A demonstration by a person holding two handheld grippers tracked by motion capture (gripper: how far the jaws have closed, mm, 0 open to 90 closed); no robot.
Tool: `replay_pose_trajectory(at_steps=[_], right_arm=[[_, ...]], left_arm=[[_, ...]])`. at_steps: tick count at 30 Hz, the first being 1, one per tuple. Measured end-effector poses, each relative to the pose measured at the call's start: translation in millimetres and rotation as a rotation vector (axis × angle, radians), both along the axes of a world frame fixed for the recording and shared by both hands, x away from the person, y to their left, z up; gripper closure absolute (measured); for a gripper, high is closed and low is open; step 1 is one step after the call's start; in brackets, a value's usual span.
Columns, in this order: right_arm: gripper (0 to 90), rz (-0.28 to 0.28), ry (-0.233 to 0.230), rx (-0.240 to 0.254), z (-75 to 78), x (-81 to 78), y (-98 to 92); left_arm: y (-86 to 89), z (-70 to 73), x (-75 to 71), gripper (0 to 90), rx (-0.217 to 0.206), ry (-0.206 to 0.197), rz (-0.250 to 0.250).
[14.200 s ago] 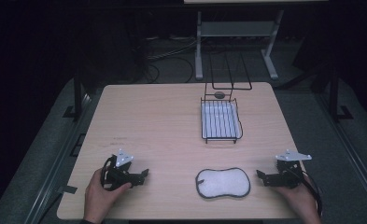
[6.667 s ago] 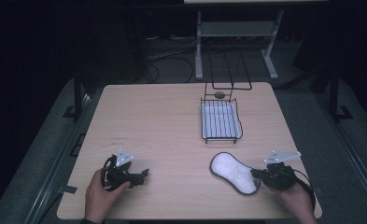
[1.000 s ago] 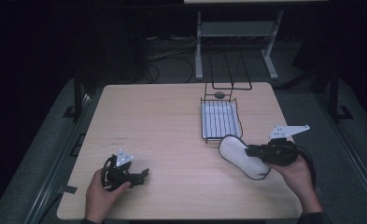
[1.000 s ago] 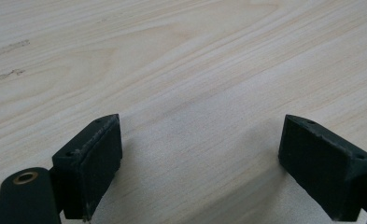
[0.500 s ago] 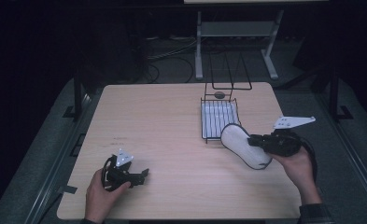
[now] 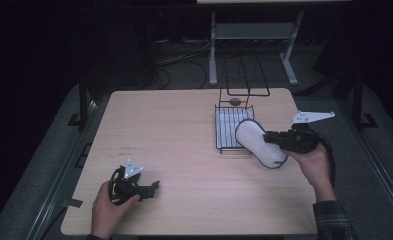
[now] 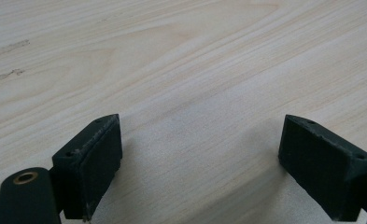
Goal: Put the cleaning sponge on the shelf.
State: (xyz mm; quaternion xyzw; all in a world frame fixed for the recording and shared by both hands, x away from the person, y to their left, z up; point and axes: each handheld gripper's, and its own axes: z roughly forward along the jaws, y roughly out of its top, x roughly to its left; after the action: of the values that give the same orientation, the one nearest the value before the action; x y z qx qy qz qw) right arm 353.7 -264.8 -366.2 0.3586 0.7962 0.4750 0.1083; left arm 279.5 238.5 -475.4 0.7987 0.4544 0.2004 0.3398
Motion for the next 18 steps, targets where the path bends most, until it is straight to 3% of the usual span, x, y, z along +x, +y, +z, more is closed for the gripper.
replay_pose_trajectory(at_steps=[18], right_arm=[[79.6,-0.024,0.009,0.029,3.9,42.5,9.1]], left_arm=[[0.1,0.1,0.0,12.7,0.002,0.001,-0.001]])
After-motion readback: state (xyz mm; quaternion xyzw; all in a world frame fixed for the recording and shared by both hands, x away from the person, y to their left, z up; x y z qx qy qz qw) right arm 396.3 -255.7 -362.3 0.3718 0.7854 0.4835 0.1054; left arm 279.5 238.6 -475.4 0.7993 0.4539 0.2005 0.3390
